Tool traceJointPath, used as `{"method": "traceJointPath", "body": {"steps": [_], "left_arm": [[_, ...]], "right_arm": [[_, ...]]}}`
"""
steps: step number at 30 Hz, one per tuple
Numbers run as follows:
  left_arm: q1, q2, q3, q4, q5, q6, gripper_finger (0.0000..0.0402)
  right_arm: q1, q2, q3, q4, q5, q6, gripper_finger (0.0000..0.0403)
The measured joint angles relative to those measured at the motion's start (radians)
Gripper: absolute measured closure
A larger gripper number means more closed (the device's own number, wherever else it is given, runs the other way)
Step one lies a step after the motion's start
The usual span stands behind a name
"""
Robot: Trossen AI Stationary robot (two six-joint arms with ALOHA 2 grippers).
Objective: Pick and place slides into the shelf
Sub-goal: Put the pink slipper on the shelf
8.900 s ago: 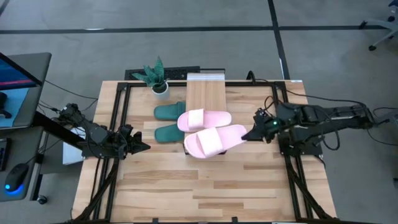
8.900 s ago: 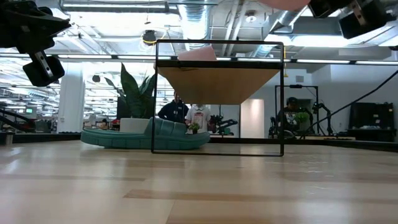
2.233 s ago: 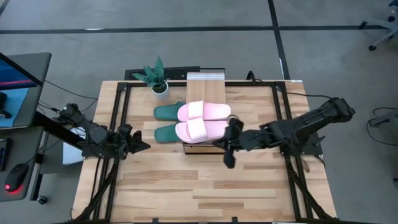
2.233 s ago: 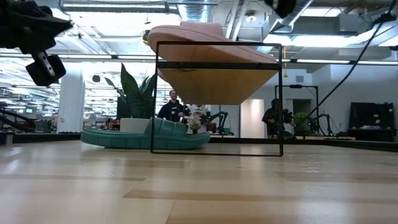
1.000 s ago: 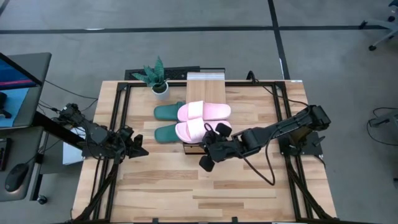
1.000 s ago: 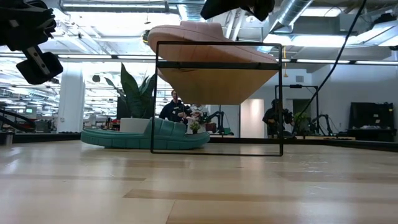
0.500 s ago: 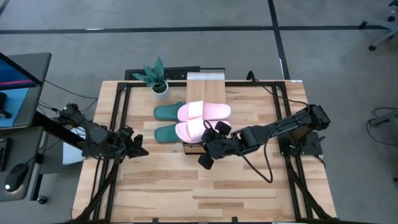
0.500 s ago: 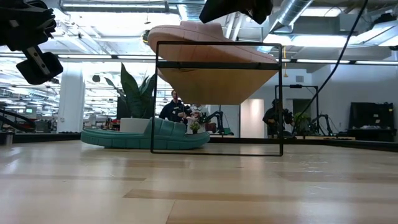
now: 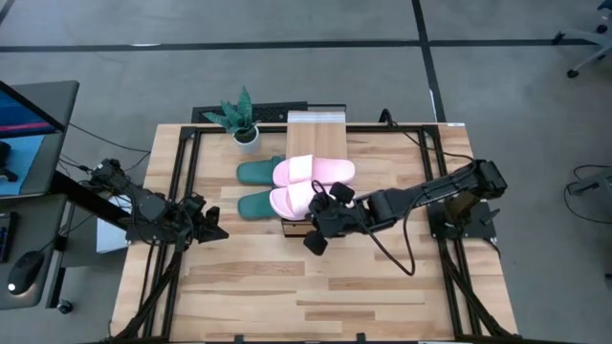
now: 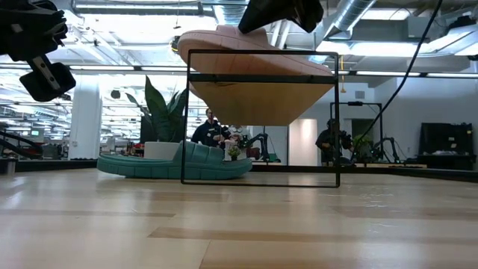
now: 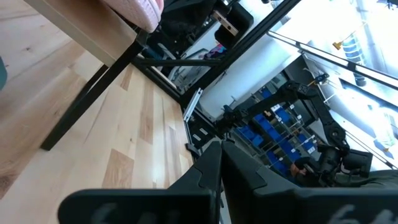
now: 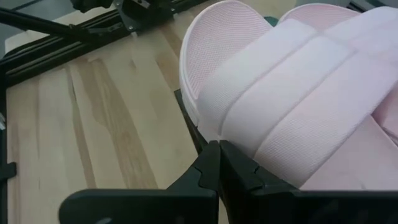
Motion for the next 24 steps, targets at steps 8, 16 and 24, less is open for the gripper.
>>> {"method": "traceJointPath", "body": {"steps": [8,16,24], "left_arm": [[0.0,0.0,0.0,0.0,0.0,0.0,0.0401],[0.0,0.0,0.0,-0.001,0.0,0.001,0.0401],[0.0,0.0,0.0,-0.001,0.0,0.001,0.0401]], "right_arm": [[-0.02,0.0,0.0,0.005,-0.018,-0.025,0.0403],[-0.031,0.0,0.0,0.011,-0.039,-0.036,0.0403],[-0.032,0.0,0.0,0.012,-0.04,-0.037,0.0403]]}}
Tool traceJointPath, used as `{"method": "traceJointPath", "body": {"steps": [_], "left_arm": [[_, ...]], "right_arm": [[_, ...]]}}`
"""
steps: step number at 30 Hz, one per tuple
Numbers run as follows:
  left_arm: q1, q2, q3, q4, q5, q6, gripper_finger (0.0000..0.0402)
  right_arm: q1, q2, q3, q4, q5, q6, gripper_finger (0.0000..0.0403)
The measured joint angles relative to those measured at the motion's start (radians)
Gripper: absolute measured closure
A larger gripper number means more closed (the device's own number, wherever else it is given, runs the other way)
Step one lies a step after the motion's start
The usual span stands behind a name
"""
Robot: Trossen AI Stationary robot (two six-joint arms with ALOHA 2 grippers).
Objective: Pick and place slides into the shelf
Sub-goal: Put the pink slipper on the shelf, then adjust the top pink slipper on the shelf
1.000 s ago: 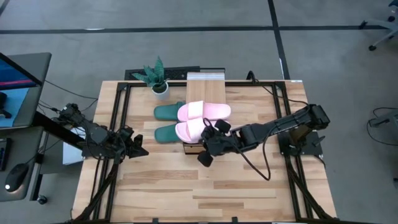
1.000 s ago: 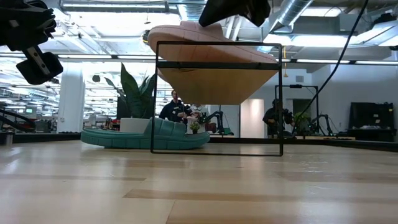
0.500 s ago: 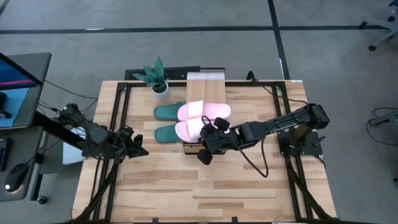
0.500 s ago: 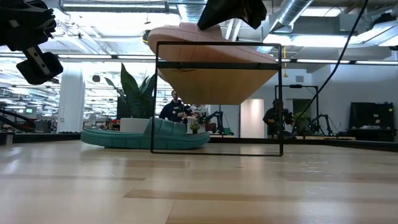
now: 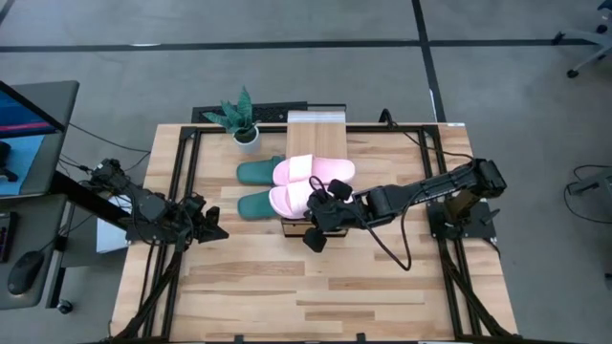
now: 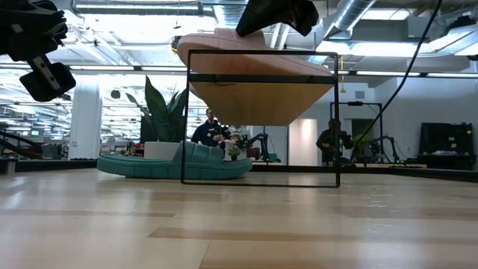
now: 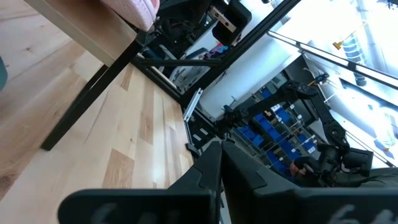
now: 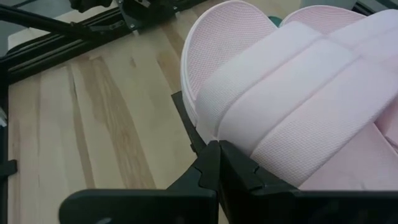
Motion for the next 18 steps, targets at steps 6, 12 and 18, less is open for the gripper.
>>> {"method": "traceJointPath", "body": {"steps": [6,12,18], "left_arm": [[0.0,0.0,0.0,0.0,0.0,0.0,0.0401],[0.0,0.0,0.0,-0.004,0.0,0.0,0.0401],[0.0,0.0,0.0,-0.005,0.0,0.001,0.0401]], "right_arm": [[-0.007,0.0,0.0,0.001,-0.007,-0.014,0.0403],[-0.021,0.0,0.0,0.013,-0.023,-0.016,0.0403],[-0.012,0.0,0.0,0.026,-0.022,-0.016,0.0403]]}}
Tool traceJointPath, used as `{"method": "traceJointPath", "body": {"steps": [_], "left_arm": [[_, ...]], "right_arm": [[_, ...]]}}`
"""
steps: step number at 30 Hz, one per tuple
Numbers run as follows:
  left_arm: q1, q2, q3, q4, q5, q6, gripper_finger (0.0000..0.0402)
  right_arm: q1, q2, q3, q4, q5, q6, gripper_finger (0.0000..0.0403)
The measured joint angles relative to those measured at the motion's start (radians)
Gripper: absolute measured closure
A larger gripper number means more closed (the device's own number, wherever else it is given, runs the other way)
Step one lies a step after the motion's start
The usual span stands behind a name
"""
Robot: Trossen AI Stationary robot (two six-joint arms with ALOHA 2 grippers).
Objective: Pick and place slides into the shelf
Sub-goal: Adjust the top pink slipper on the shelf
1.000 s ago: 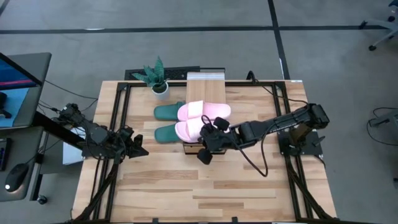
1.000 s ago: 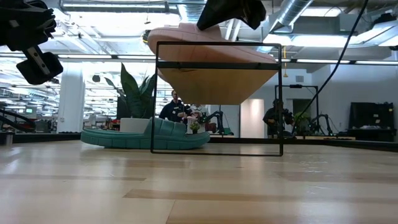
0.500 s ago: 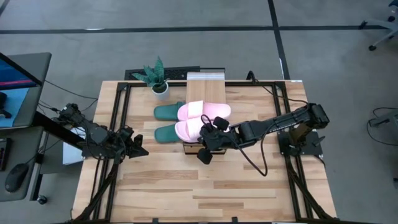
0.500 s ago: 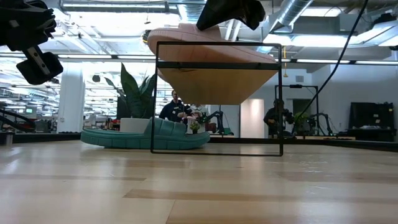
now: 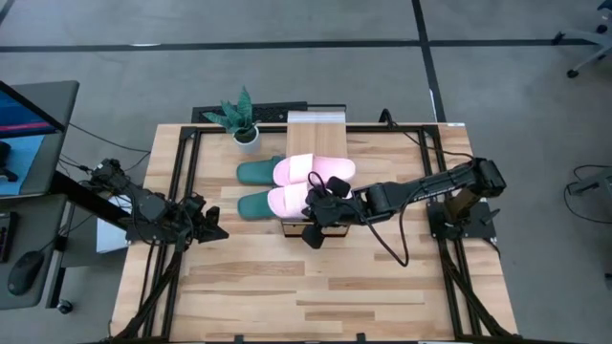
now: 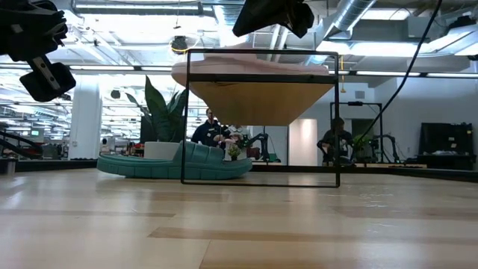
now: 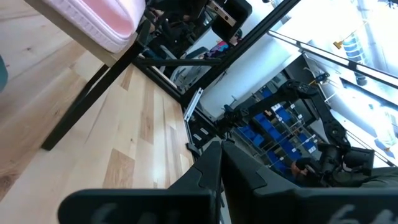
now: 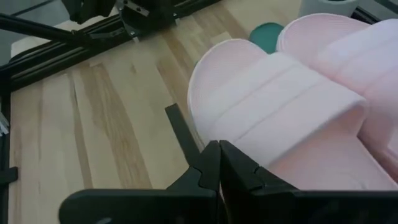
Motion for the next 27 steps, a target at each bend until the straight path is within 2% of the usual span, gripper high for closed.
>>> {"method": "traceJointPath", "body": {"steps": [6,13,18,27], "left_arm": [[0.0,0.0,0.0,0.0,0.0,0.022,0.0401],[0.0,0.0,0.0,-0.001,0.0,0.025,0.0401],[0.0,0.0,0.0,-0.001,0.0,0.034,0.0401],[0.0,0.0,0.0,-0.001,0.0,0.034,0.0401]], "right_arm": [[0.035,0.0,0.0,0.041,0.019,0.0,0.0403],[0.043,-0.01,0.0,0.042,0.211,-0.007,0.0403],[-0.005,-0.009,-0.001,0.0,0.333,0.002,0.0403],[-0.143,-0.107,-0.001,-0.174,0.358,0.028,0.0403]]}}
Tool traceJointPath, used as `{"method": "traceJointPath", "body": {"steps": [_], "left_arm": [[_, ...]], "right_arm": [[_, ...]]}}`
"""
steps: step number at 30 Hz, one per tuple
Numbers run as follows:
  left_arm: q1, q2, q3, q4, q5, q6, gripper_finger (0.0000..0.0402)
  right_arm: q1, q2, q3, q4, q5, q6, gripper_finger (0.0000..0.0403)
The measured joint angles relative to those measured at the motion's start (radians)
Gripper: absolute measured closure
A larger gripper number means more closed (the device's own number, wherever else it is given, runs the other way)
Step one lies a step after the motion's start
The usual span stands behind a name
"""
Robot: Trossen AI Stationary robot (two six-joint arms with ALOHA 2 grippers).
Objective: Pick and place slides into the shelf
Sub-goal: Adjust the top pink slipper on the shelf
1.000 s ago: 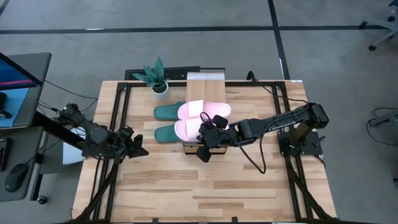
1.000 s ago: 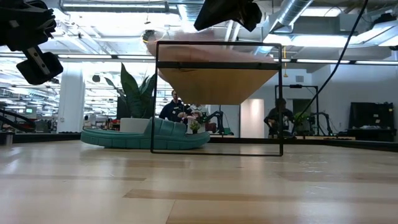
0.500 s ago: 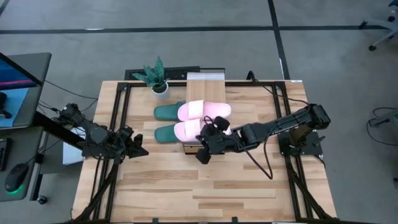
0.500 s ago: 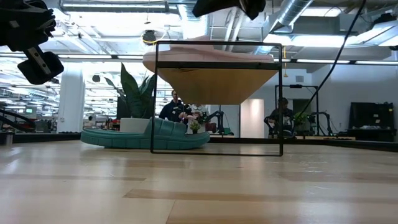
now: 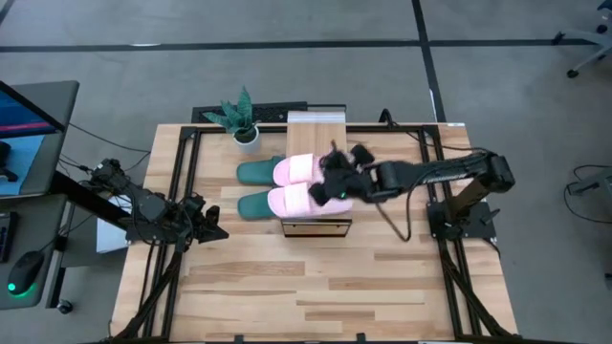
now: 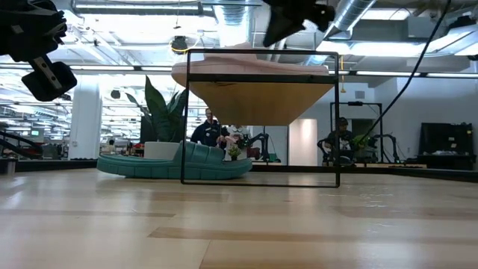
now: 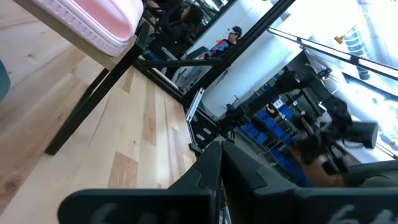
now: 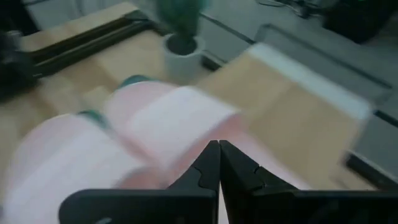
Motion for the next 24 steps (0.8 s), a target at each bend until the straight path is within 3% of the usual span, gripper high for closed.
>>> {"method": "traceJointPath", "body": {"steps": [3,10,24], "left_arm": [[0.0,0.0,0.0,0.0,0.0,0.007,0.0401],[0.0,0.0,0.0,0.0,-0.007,0.008,0.0401],[0.0,0.0,-0.001,0.03,-0.185,0.03,0.0401]], "right_arm": [[-0.061,-0.065,0.0,-0.051,-0.044,-0.001,0.0403],[-0.25,-0.181,0.0,-0.196,-0.399,-0.098,0.0403],[-0.476,-0.251,-0.054,-0.212,-0.684,-0.474,0.0403]]}}
